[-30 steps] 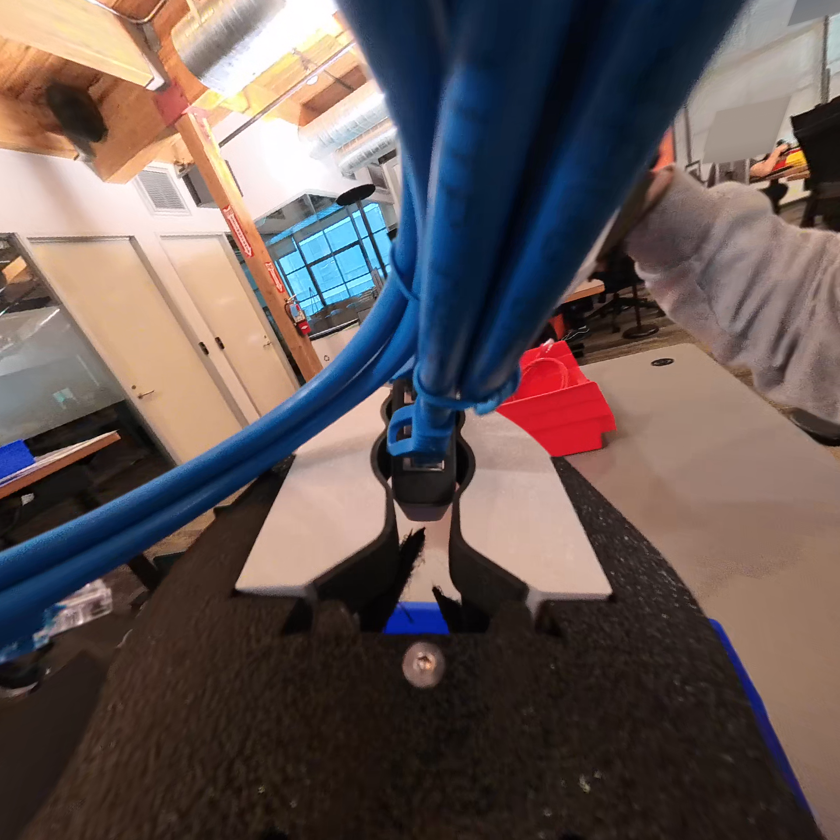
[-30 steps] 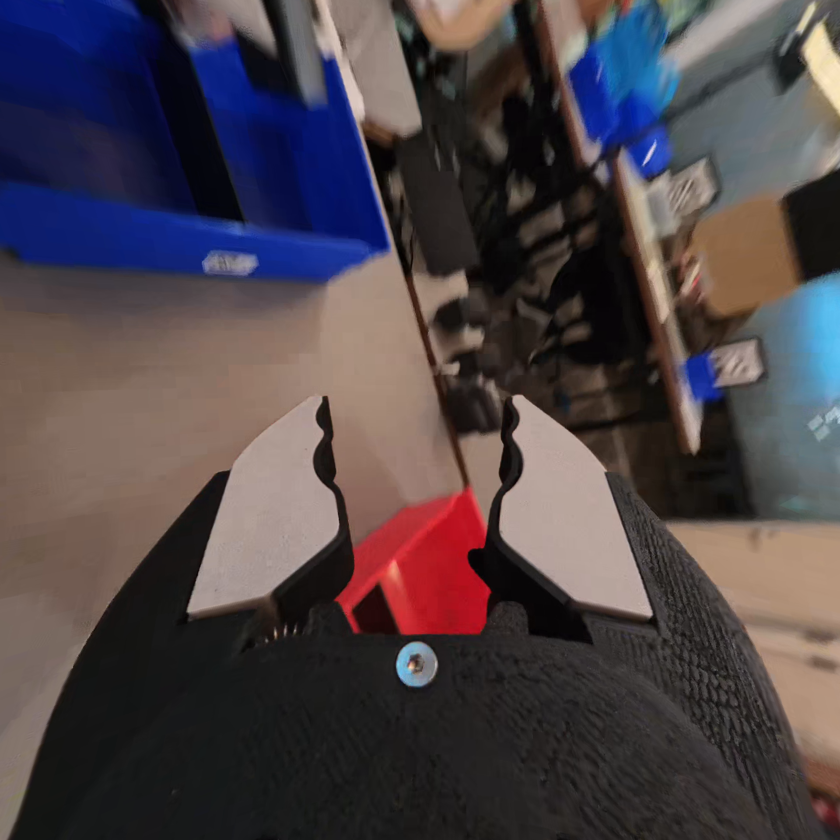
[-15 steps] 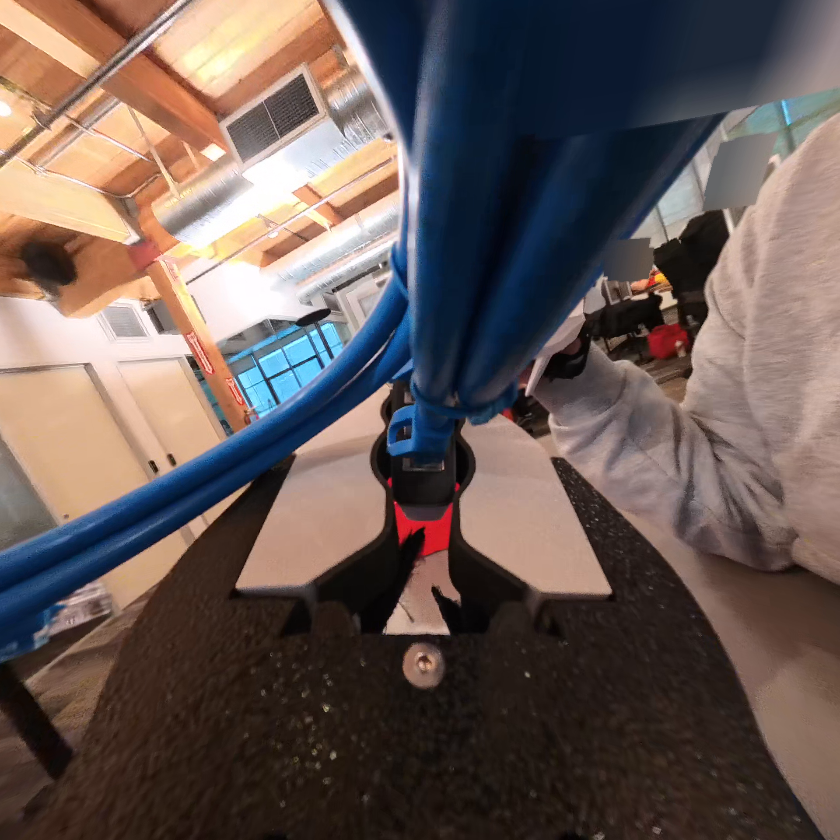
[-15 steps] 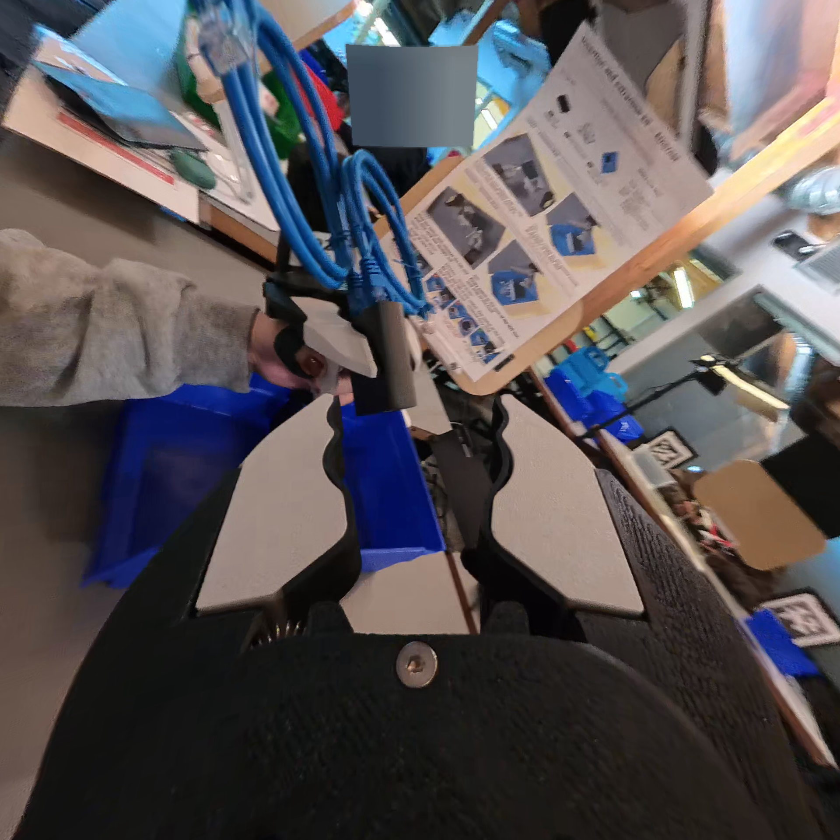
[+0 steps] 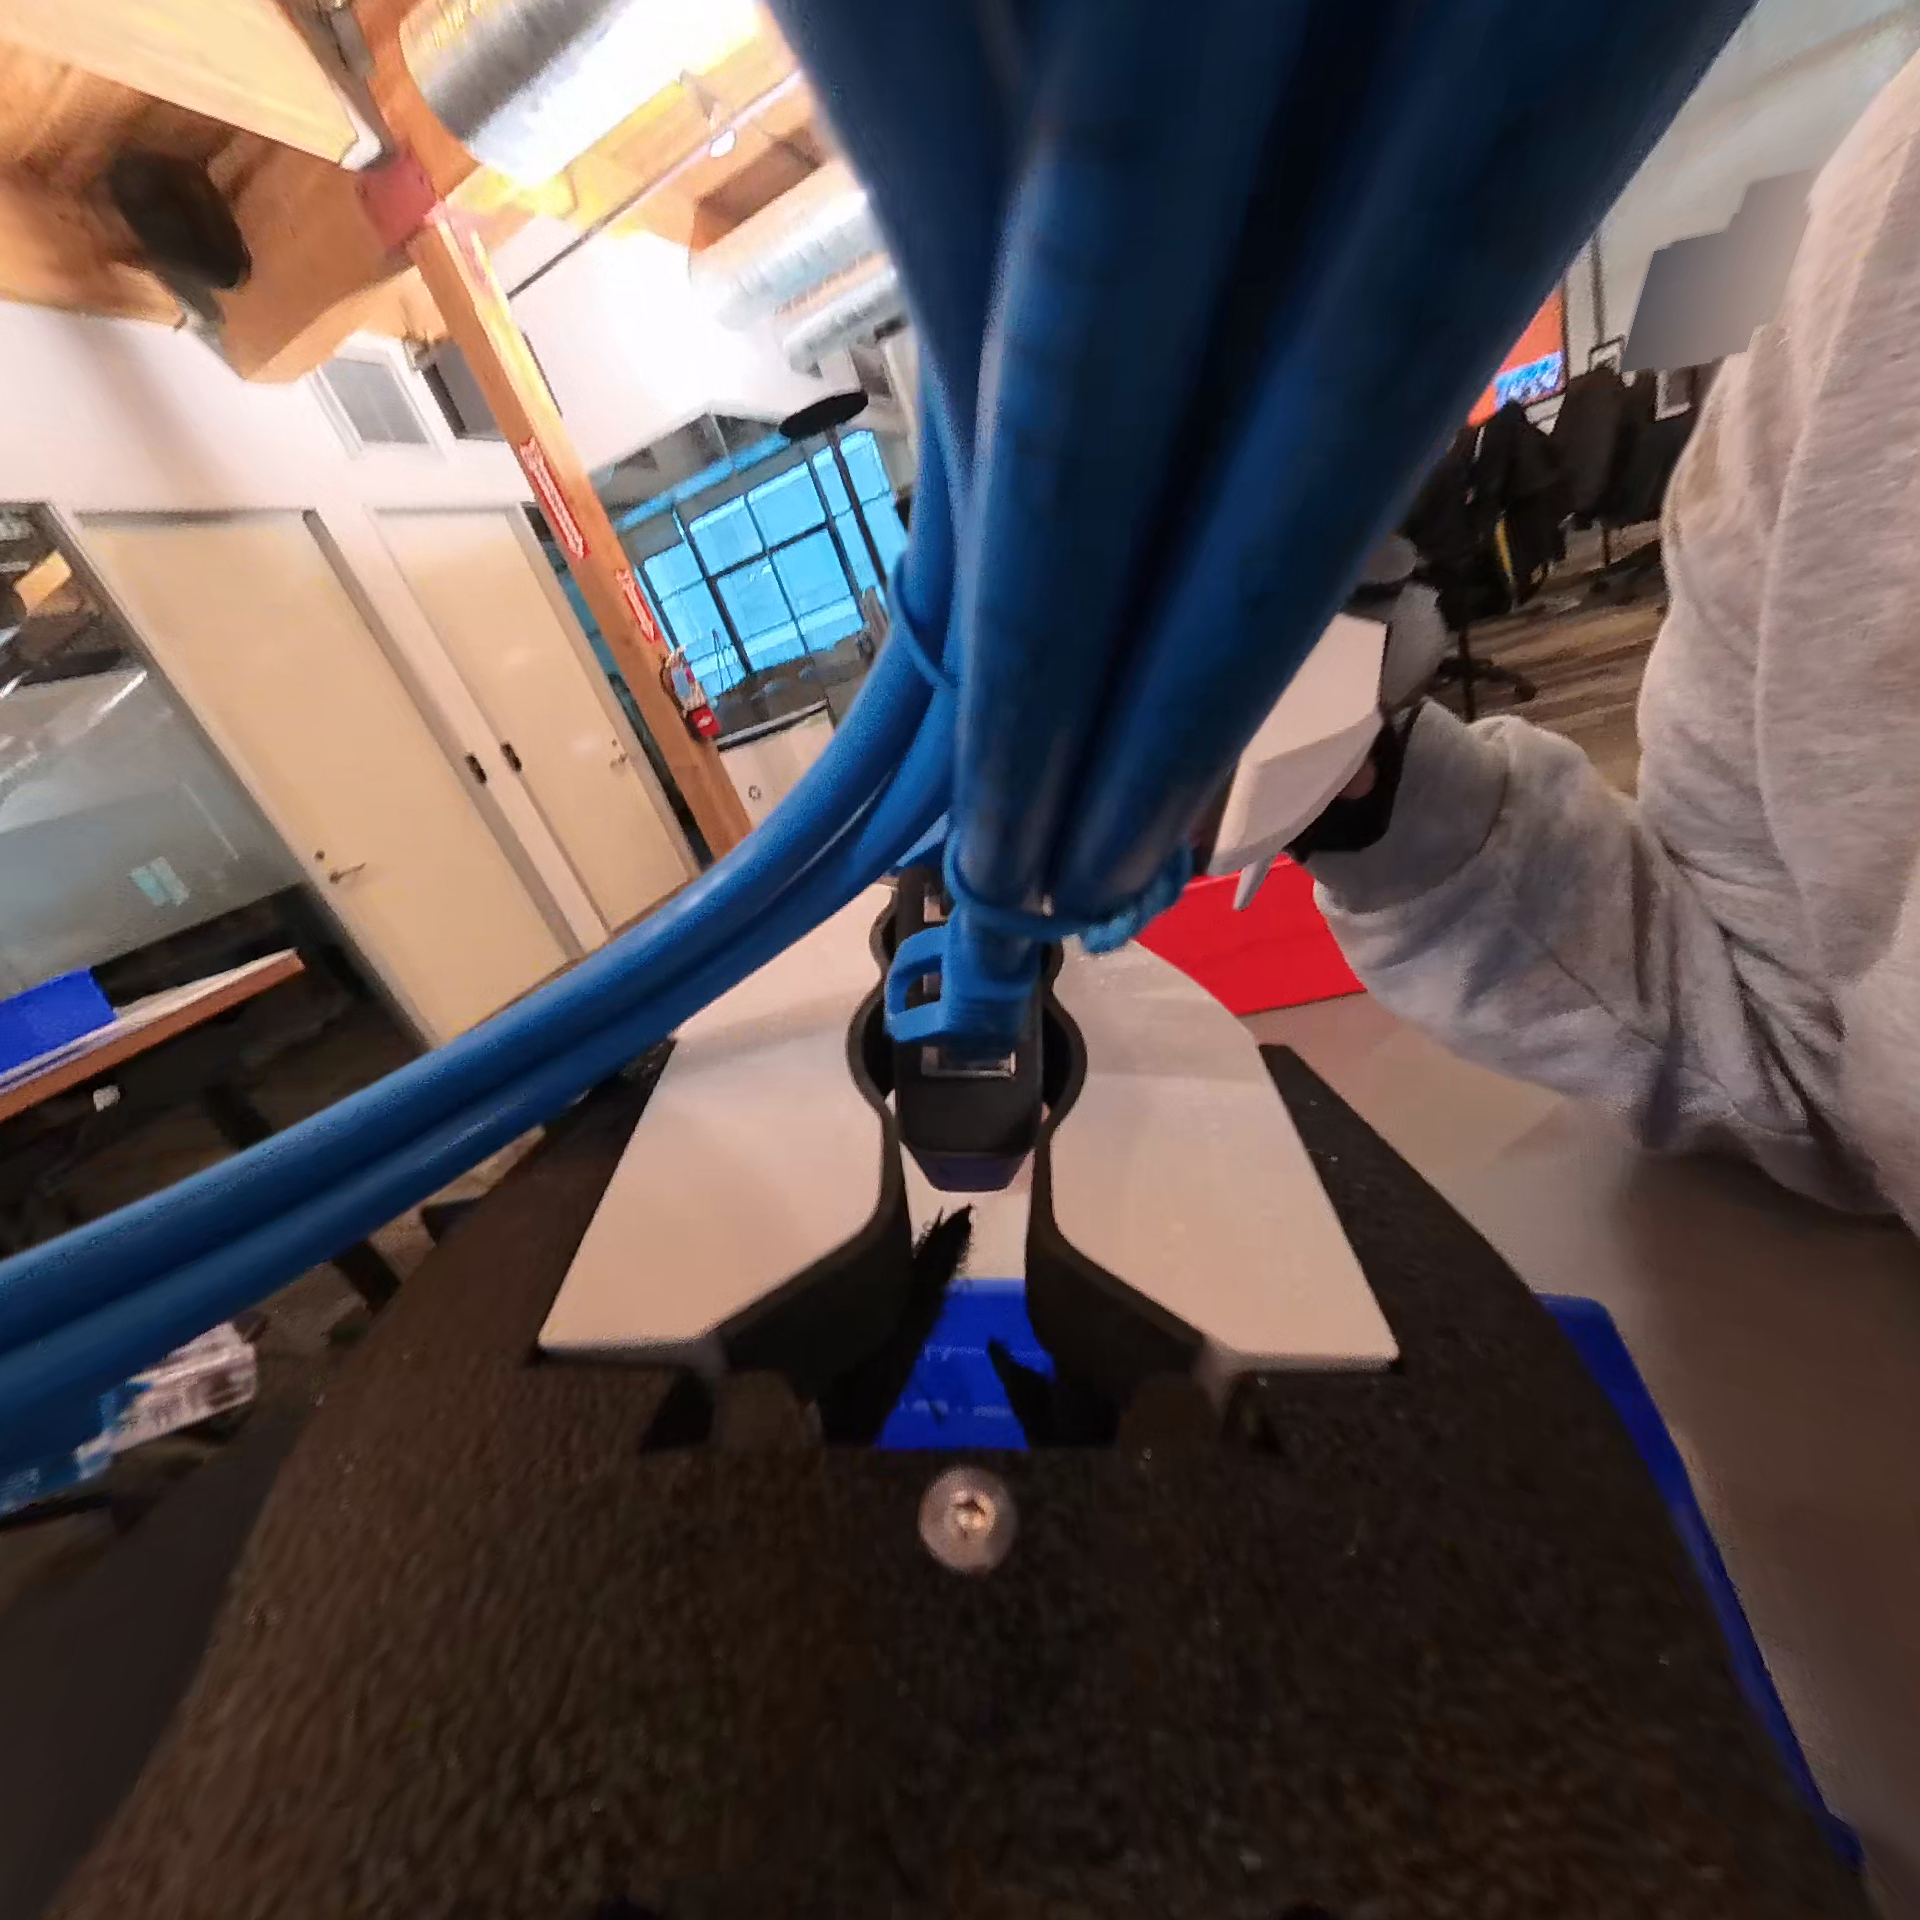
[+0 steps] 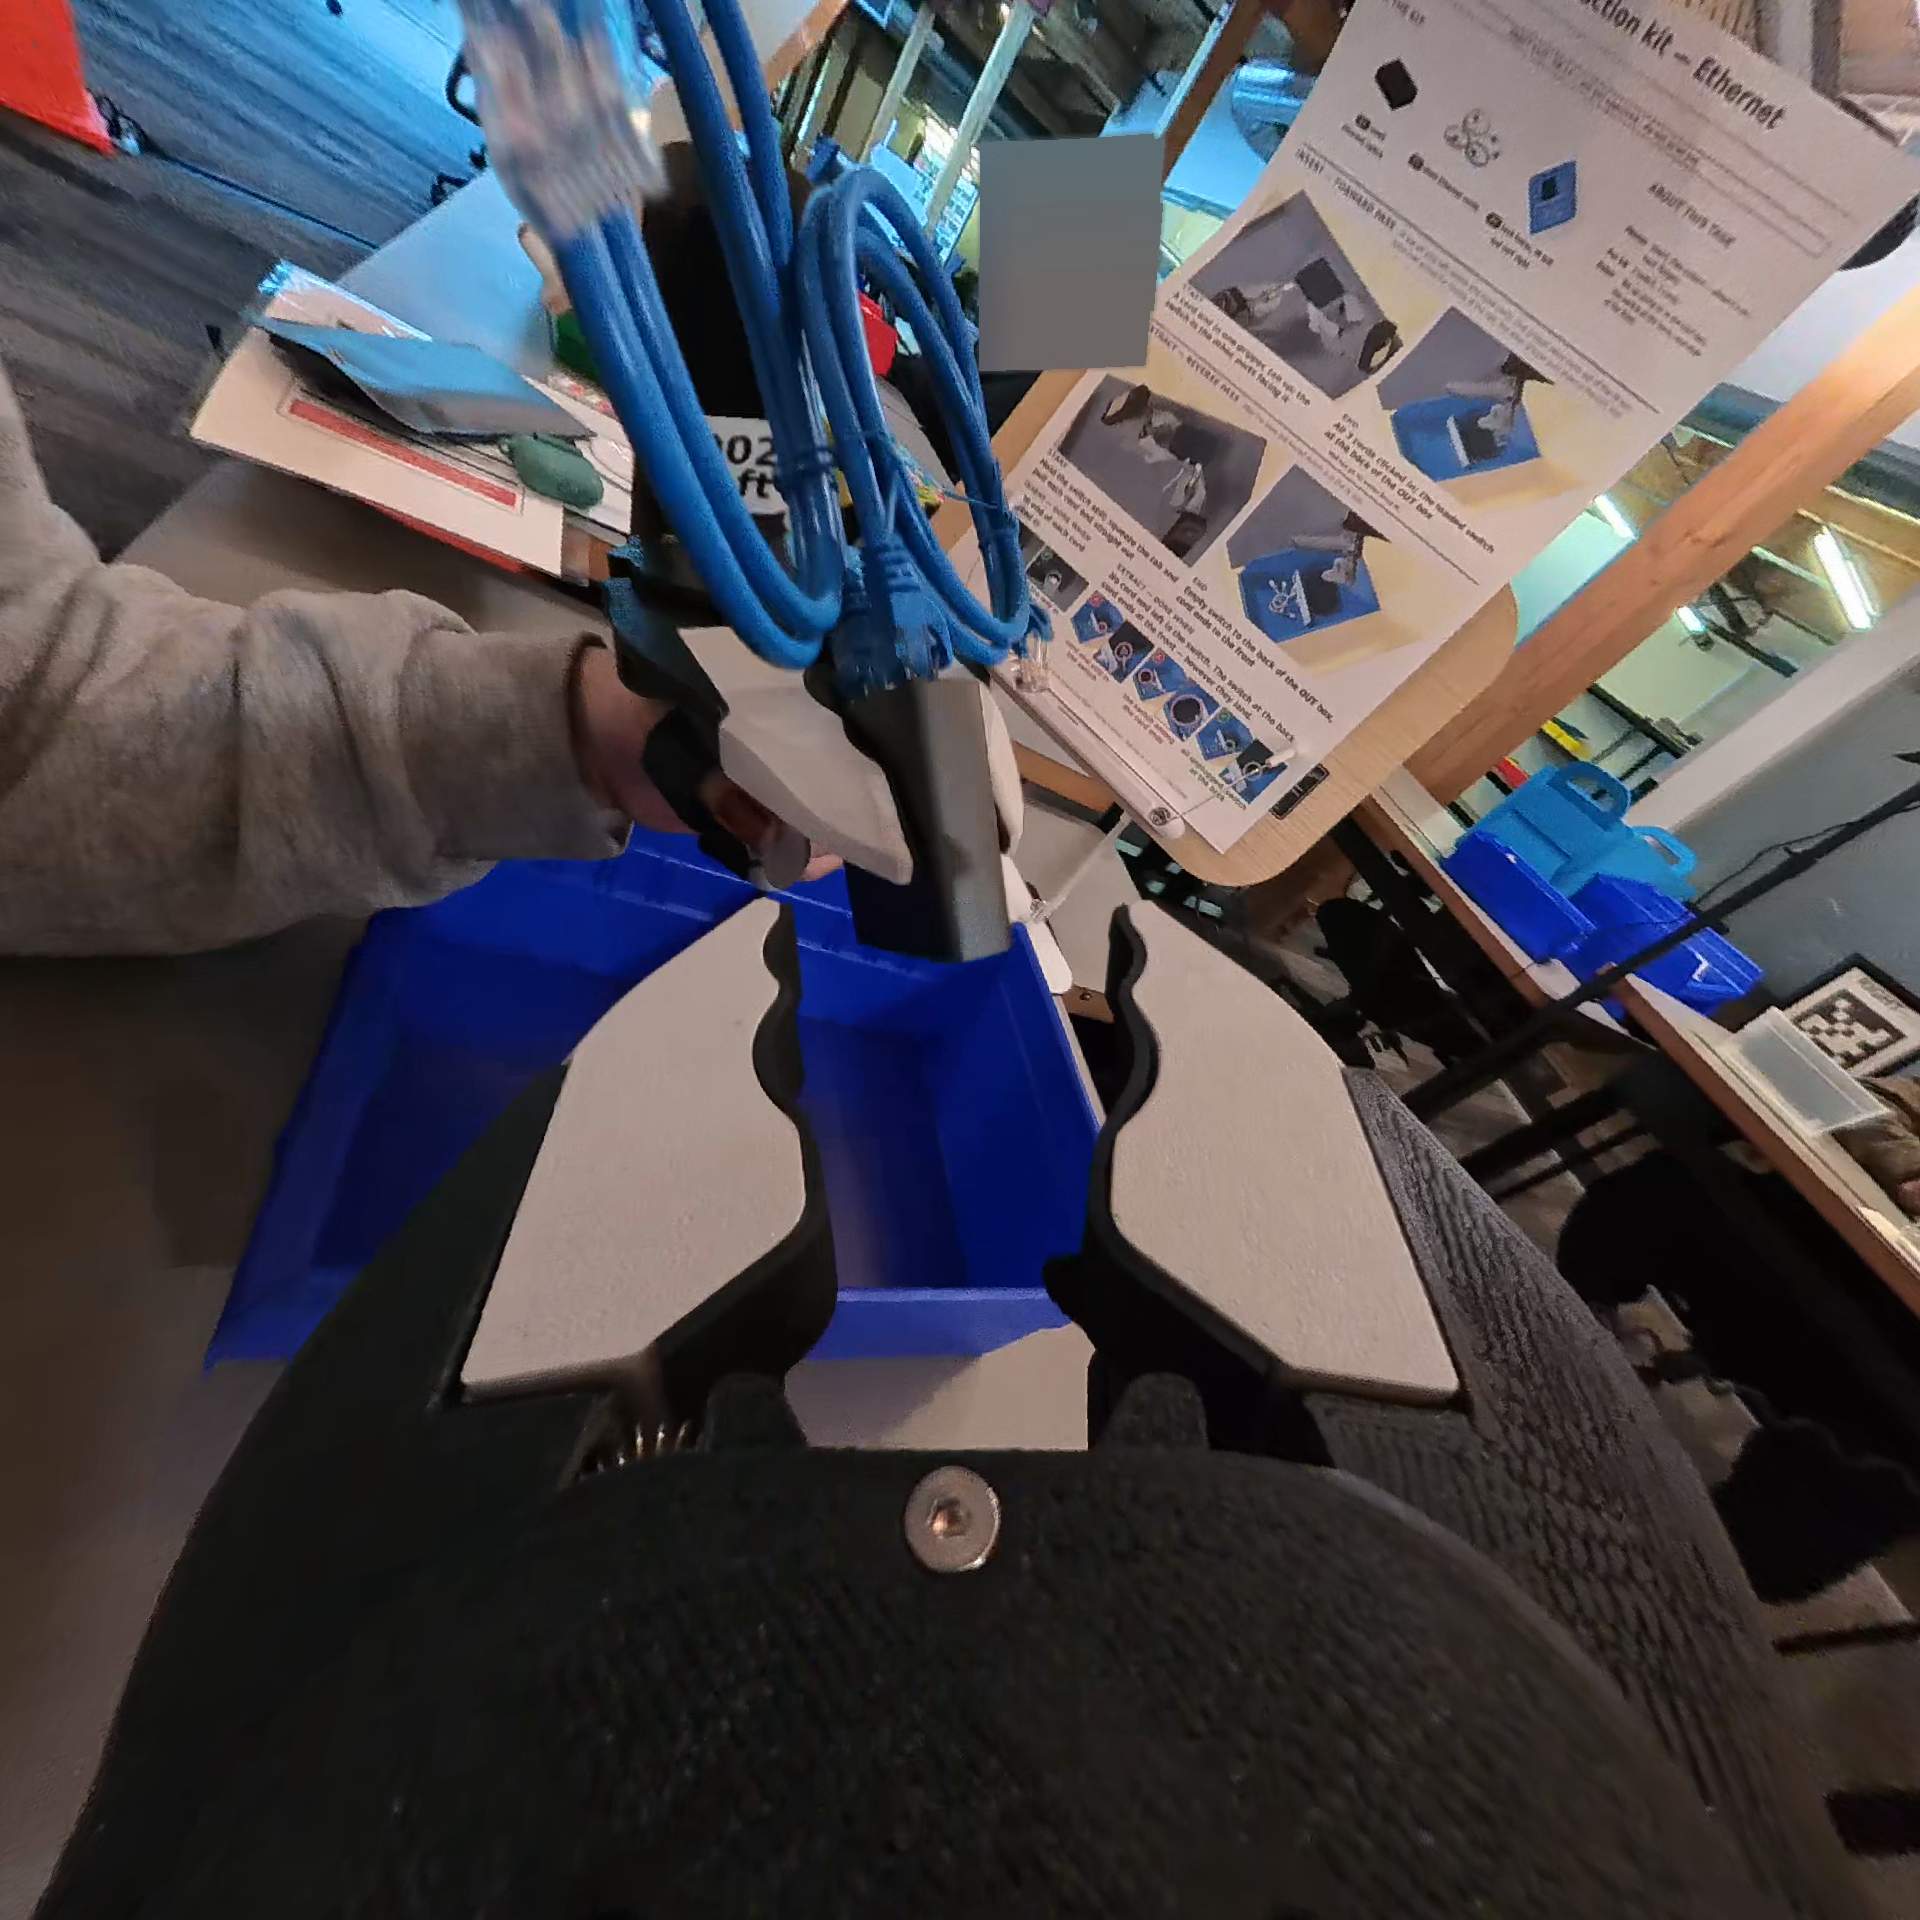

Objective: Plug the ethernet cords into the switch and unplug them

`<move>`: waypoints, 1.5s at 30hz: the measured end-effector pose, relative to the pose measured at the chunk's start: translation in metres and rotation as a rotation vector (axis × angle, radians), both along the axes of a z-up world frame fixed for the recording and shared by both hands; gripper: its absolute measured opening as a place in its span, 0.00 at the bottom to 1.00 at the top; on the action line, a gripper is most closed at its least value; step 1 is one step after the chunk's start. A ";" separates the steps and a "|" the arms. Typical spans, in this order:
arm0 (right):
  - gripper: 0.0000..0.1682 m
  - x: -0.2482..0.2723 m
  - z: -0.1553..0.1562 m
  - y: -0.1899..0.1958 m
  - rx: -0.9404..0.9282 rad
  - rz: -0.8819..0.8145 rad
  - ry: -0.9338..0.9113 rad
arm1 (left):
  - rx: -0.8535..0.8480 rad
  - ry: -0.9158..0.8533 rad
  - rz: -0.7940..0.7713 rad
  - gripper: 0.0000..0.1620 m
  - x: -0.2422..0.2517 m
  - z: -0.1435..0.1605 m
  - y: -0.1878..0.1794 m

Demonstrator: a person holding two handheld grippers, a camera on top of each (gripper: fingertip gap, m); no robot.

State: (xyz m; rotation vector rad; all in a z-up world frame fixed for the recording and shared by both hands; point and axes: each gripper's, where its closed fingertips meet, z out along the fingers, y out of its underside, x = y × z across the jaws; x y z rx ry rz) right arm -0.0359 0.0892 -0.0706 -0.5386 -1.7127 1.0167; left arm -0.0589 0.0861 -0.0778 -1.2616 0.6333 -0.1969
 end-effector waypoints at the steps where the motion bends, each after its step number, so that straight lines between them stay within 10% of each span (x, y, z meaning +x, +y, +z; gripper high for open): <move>1: 0.33 0.002 0.000 -0.001 0.004 0.007 -0.003 | -0.024 0.006 0.026 0.12 -0.002 -0.002 0.003; 17: 0.32 0.023 0.038 -0.003 0.133 -0.206 0.128 | -0.525 0.342 0.668 0.13 -0.067 -0.051 0.011; 27: 0.33 -0.025 -0.009 -0.026 0.189 -0.112 -0.060 | -0.447 0.870 0.748 0.13 -0.070 -0.060 0.006; 33: 0.15 -0.034 -0.022 -0.032 0.283 -0.032 -0.014 | -0.462 1.024 0.744 0.13 -0.073 -0.068 0.003; 45: 0.09 -0.008 0.028 -0.026 -0.042 0.169 0.231 | -0.085 0.679 0.609 0.25 -0.038 -0.008 -0.003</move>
